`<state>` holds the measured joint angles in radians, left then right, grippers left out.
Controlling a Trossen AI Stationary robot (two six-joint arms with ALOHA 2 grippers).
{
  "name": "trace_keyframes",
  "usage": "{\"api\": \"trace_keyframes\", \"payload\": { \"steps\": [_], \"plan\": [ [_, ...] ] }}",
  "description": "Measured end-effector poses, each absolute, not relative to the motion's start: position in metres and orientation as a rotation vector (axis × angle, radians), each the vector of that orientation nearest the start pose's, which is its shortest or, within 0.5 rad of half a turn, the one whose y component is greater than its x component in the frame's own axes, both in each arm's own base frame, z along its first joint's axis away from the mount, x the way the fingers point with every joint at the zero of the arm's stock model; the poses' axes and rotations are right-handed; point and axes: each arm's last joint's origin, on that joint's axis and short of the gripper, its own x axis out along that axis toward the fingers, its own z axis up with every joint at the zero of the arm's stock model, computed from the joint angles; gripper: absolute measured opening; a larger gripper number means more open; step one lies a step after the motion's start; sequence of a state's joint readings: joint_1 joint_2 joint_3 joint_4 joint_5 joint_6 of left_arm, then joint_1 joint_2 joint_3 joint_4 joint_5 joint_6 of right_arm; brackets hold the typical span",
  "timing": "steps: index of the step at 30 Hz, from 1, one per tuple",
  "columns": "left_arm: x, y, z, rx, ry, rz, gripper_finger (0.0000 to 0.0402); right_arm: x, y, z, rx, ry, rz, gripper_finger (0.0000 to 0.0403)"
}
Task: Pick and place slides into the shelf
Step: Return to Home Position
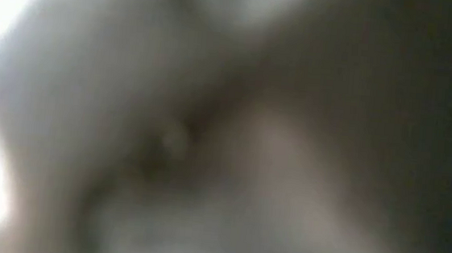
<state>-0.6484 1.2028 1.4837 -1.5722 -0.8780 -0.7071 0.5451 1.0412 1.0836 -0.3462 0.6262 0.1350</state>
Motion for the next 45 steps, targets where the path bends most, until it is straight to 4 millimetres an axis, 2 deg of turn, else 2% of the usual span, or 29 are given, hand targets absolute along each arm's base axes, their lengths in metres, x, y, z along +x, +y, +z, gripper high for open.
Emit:
{"api": "trace_keyframes", "payload": {
  "steps": [3, 6, 10, 14, 17, 19, 23, 27, 30, 36, 39, 45],
  "plan": [
    [0.119, -0.065, 0.407, 0.136, 0.7, 0.464, 0.0048, 0.159, 0.086, 0.386, -0.008, 0.238, -0.056, 0.0012],
    [0.088, -0.04, 0.42, -0.028, 0.584, 0.48, 0.0044, 0.135, 0.073, 0.386, 0.045, 0.285, -0.055, 0.0012],
    [0.066, -0.024, 0.416, -0.126, 0.453, 0.413, 0.0045, 0.128, 0.069, 0.369, 0.069, 0.324, -0.084, 0.0012],
    [0.067, -0.029, 0.392, -0.121, 0.296, 0.242, 0.0049, 0.137, 0.074, 0.336, 0.029, 0.322, -0.129, 0.0013],
    [0.069, -0.037, 0.363, -0.131, 0.226, 0.055, 0.0052, 0.141, 0.077, 0.316, 0.105, 0.246, -0.096, 0.0012],
    [0.07, -0.04, 0.343, -0.158, 0.175, -0.043, 0.0052, 0.143, 0.082, 0.301, 0.173, 0.176, 0.01, 0.0012],
    [0.074, -0.047, 0.304, -0.2, 0.077, -0.148, 0.0047, 0.145, 0.091, 0.266, 0.198, 0.023, 0.261, 0.0014],
    [0.081, -0.055, 0.27, -0.164, -0.025, -0.207, 0.0041, 0.137, 0.085, 0.244, 0.218, -0.038, 0.302, 0.0016],
    [0.085, -0.056, 0.252, -0.118, -0.091, -0.2, 0.0039, 0.129, 0.077, 0.246, 0.218, -0.094, 0.291, 0.0016],
    [0.089, -0.051, 0.234, -0.119, -0.126, -0.185, 0.0046, 0.108, 0.063, 0.251, 0.151, -0.11, 0.289, 0.0016],
    [0.092, -0.048, 0.233, -0.113, -0.133, -0.201, 0.0048, 0.1, 0.057, 0.252, 0.166, -0.117, 0.29, 0.0016],
    [0.095, -0.038, 0.232, -0.137, -0.128, -0.113, 0.004, 0.088, 0.049, 0.25, 0.163, -0.111, 0.282, 0.0017]
  ]
}}
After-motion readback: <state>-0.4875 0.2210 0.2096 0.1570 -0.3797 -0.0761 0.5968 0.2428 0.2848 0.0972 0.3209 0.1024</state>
